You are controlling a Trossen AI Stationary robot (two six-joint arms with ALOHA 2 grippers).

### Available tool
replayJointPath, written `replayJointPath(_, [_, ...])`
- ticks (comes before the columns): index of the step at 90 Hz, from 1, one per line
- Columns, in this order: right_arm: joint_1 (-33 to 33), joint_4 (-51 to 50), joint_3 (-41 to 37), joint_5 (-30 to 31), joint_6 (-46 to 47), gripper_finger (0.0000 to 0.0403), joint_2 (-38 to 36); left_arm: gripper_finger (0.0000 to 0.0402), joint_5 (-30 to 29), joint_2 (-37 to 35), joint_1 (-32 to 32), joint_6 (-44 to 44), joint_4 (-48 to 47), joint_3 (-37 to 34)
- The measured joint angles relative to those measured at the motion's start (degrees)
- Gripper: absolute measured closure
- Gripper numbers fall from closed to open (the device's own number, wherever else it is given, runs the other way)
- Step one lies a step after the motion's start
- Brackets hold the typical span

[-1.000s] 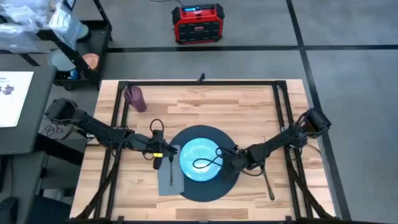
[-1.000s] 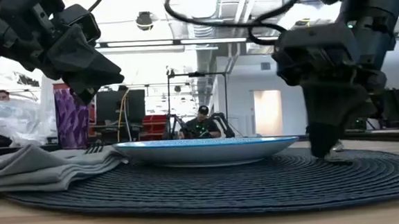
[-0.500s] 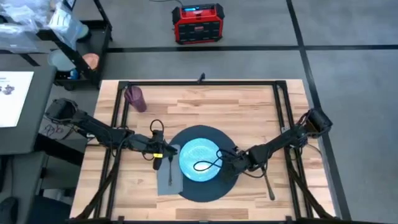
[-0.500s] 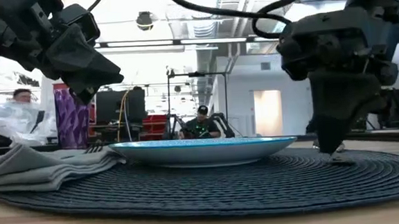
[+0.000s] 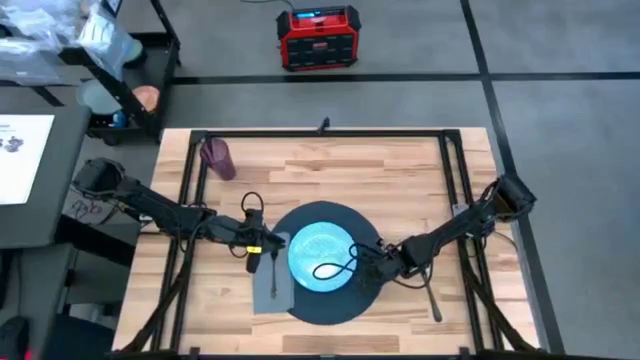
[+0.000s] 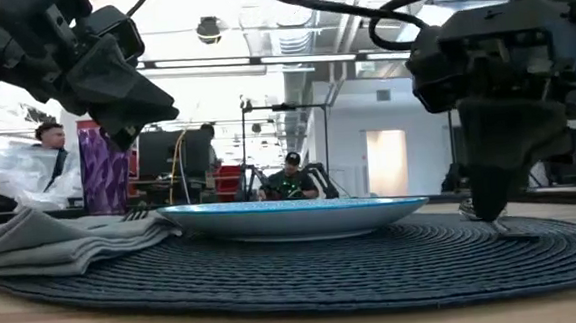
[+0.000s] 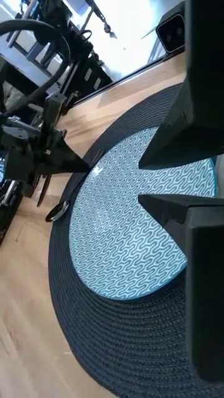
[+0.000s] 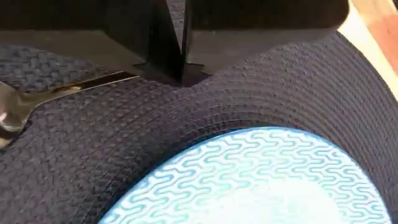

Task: Set table place
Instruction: Adjust the black spoon on the dark blue table mat

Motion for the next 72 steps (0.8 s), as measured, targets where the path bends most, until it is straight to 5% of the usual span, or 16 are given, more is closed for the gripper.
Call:
replayJointPath(25, [0.22,-4.99,0.00,-3.57,-2.82,0.0403,-1.38,0.0345,-0.02,0.00,0.00,-0.23,0.01,0.00])
replayJointPath(72, [1.81,-15.49,0.00,1.34,-2.69,0.0403,-12.20,0.0345,-0.43,0.00,-0.06,-0.34,-0.02,0.00])
